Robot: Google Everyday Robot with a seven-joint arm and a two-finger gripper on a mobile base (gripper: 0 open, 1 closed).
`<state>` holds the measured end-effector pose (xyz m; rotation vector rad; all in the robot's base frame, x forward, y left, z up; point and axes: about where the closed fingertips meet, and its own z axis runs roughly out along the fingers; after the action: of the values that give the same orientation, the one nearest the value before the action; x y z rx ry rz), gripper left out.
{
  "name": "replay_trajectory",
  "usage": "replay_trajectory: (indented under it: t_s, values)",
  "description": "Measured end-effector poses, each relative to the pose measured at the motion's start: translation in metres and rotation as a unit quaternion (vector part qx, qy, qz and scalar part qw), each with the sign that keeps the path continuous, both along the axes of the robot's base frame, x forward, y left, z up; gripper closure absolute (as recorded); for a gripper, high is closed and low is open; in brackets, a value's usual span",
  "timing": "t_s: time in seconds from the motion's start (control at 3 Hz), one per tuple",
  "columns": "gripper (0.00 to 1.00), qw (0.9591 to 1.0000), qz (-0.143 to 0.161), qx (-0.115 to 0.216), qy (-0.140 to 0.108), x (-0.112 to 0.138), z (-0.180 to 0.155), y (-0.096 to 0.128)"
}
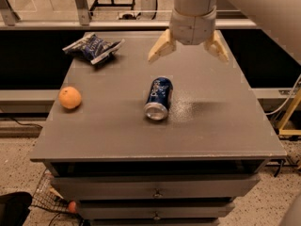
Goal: Place pepsi can upright
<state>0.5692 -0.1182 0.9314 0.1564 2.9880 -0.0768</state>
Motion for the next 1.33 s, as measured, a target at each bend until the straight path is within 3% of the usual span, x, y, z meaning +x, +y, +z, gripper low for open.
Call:
replay_trajectory:
  t_s: [0.33, 0.67, 1.33]
  values:
    - [0.0, 0.9992, -0.036, 0.012, -0.011, -0.021, -0.02, 0.026]
    - [0.0, 0.9992, -0.036, 0.012, -0.011, -0.021, -0.02, 0.026]
    - [0.0, 0.9976, -0.047, 0.049, 0.009, -0.015, -0.043, 0.025]
